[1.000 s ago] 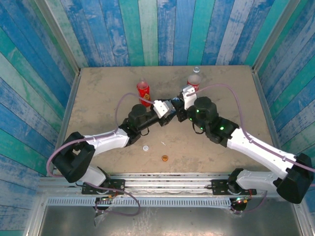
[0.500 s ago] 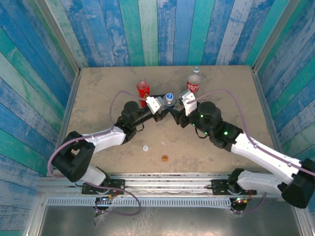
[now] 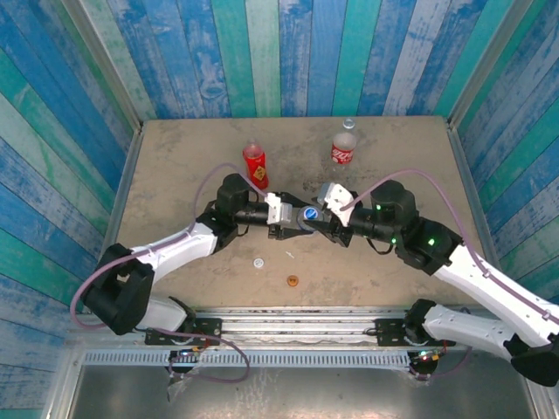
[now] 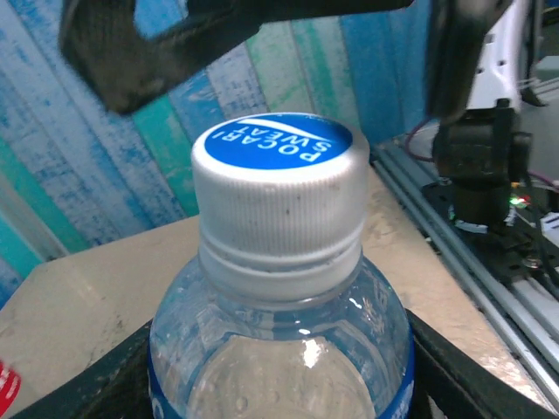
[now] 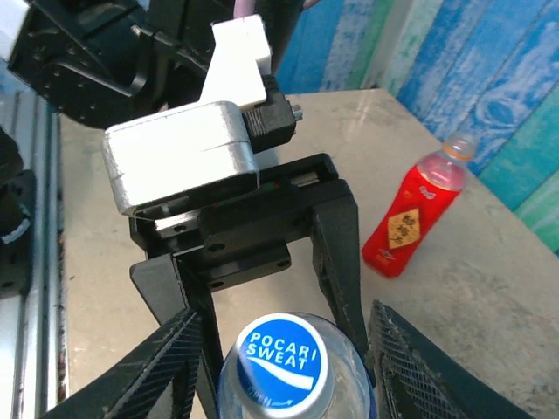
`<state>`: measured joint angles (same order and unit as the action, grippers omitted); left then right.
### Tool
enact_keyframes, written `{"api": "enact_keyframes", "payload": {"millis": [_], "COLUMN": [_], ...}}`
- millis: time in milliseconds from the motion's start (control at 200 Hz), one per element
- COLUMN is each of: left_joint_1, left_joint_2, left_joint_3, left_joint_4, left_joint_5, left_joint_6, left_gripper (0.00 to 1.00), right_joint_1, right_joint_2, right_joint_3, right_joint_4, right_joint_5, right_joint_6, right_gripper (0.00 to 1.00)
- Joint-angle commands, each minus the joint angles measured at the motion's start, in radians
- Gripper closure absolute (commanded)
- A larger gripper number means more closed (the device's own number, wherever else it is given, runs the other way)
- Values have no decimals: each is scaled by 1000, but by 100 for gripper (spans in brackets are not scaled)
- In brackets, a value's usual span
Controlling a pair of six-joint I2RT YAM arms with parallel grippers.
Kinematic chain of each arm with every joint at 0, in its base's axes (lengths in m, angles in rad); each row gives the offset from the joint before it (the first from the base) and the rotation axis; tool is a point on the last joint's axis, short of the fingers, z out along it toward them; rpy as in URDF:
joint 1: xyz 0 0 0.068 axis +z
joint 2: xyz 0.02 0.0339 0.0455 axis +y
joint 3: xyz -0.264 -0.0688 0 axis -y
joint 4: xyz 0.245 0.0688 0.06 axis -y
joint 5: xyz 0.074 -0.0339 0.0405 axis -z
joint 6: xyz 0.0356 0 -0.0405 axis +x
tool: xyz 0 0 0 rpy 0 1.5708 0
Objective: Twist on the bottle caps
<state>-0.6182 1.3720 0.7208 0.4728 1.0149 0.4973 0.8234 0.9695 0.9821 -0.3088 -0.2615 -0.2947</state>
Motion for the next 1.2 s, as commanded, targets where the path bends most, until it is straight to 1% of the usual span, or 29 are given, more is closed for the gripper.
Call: {"api": "enact_keyframes", "payload": {"millis": [0,60,170,280,370,421,451,481,526,636,696,746,776,831,896,961,1041,1131,1166,1196], "left_joint_1": [0,0,0,0,-1,-3,-3,-3,-3,-5,-15,-27,-36,-50,-58,-63,-63,-60,-53,-41], "left_joint_2": [-53,-54,-57,-57,-56,-54,-50,-41,-26,36,71,104,123,154,175,179,170,152,146,140], "left_joint_3": [25,27,28,25,-4,-25,-31,-33,-26,11,35,71,89,108,122,125,119,85,79,74], "left_joint_4": [-57,-57,-58,-29,99,191,233,265,299,368,398,385,382,401,420,422,406,424,411,397], "left_joint_5": [83,88,88,84,2,-91,-153,-208,-287,-498,-646,-784,-849,-931,-985,-1020,-1016,-920,-877,-826], "left_joint_6": [32,33,33,8,-82,-140,-169,-190,-222,-317,-356,-378,-384,-388,-390,-383,-364,-309,-303,-307], "left_gripper": [58,58,58,58,59,59,59,59,59,59,60,60,60,60,60,61,61,61,61,61], "right_joint_1": [-4,-3,-3,-4,-3,-4,-3,-4,-3,-3,-3,-2,-2,0,0,0,-1,-8,-14,-15], "right_joint_2": [30,39,42,40,40,40,42,46,53,83,109,142,171,215,260,287,294,275,257,237], "right_joint_3": [38,40,43,43,40,30,22,13,-2,-42,-65,-71,-68,-58,-40,-24,-22,-23,-27,-33], "right_joint_4": [-75,-76,-75,-79,-59,-27,-2,26,68,160,216,239,238,227,209,199,226,262,281,292], "right_joint_5": [-67,-64,-56,-44,-15,38,85,155,258,427,505,561,587,637,687,715,699,619,572,533], "right_joint_6": [-47,-52,-51,-52,-35,-7,10,38,79,171,257,331,369,450,532,580,588,520,475,440], "right_gripper": [52,58,75,83,86,91,92,92,97,98,99,99,99,99,99,99,99,96,92,87]}}
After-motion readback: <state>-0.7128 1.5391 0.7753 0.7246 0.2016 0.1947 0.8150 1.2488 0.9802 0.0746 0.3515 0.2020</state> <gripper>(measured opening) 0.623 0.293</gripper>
